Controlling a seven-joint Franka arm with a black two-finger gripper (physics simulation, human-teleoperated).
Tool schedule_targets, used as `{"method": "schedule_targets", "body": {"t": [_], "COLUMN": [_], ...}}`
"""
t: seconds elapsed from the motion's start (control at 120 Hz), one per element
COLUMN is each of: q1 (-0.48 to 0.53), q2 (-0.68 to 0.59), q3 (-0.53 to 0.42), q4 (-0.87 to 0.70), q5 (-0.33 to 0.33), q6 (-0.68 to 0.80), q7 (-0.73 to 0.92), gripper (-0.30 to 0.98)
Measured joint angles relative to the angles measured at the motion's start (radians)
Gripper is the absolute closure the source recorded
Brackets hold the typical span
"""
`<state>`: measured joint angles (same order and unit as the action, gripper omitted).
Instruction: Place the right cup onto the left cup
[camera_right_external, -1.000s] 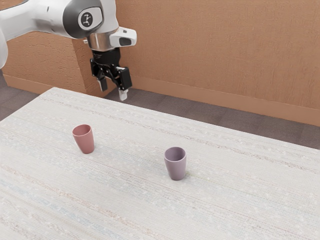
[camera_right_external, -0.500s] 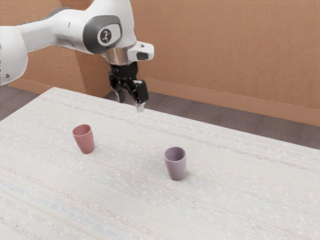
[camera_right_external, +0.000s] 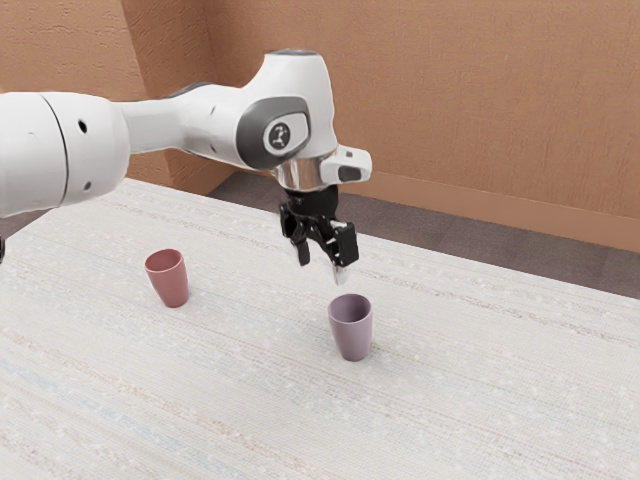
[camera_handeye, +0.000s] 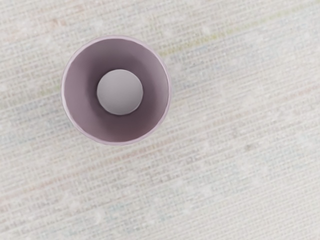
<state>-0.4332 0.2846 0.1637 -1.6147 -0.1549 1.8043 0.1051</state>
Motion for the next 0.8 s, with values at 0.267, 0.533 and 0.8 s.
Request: {"method": "schedule_targets", "body": {"t": [0.267, 0.533, 0.8], "q1": [-0.042, -0.062, -0.049], "q2": [0.083, 0.158, 0.245], "q3": [0.003, 0.012, 0.016], "q4": [0.010, 0.058, 0.109], "q5": [-0.053, -0.075, -0.076], "q6": [0.068, 0.103, 0.113], "q7": [-0.017, -0.028, -0.032], "gripper": [0.07, 0.10, 0.13]}}
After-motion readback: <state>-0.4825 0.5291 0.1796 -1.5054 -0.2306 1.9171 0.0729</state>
